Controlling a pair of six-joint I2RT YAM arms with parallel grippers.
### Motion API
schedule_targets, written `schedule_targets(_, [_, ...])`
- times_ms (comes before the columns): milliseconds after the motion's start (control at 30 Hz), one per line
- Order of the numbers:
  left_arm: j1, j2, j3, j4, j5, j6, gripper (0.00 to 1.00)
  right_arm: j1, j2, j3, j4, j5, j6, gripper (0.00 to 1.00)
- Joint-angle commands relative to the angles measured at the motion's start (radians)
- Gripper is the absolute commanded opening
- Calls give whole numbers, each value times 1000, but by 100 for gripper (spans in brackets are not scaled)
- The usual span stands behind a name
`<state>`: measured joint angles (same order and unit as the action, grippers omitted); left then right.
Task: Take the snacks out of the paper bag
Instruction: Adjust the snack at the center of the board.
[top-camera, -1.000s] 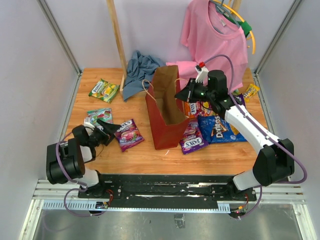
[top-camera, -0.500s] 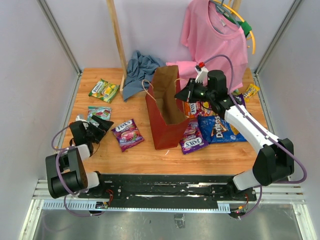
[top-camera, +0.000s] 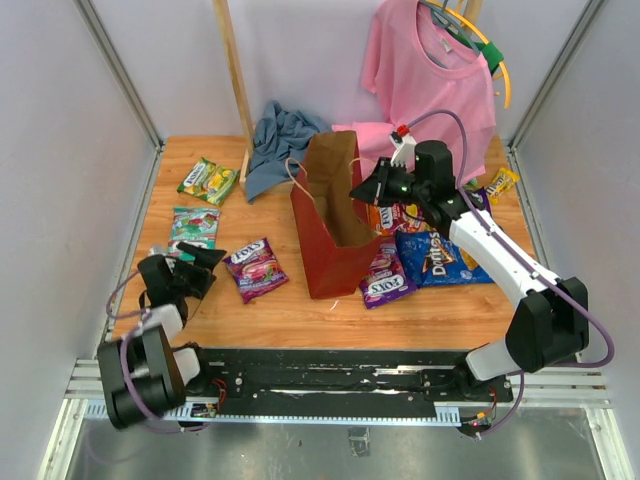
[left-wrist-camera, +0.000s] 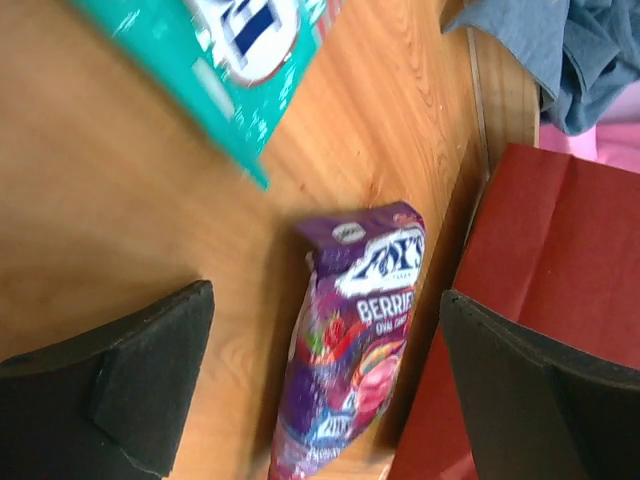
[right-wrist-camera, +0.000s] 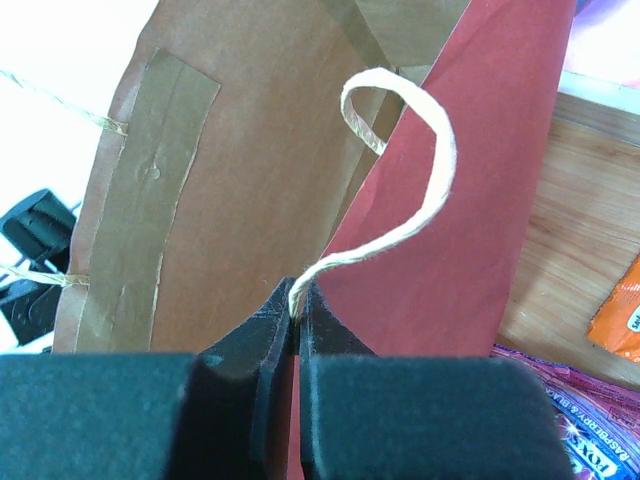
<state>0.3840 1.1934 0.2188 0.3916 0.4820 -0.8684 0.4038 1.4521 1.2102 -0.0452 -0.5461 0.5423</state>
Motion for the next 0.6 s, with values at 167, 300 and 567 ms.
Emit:
schedule_targets(167, [-2, -526, -144, -347, -199, -307, 100, 13, 0, 3, -6, 3, 3, 1])
schedule_targets(300, [-2, -503, -183, -253, -196, -379, 100, 15, -16, 0, -11, 8, 0, 1])
schedule_targets(567, [-2, -37, -156, 152, 48, -451, 89, 15, -30, 1, -20, 12, -9, 1])
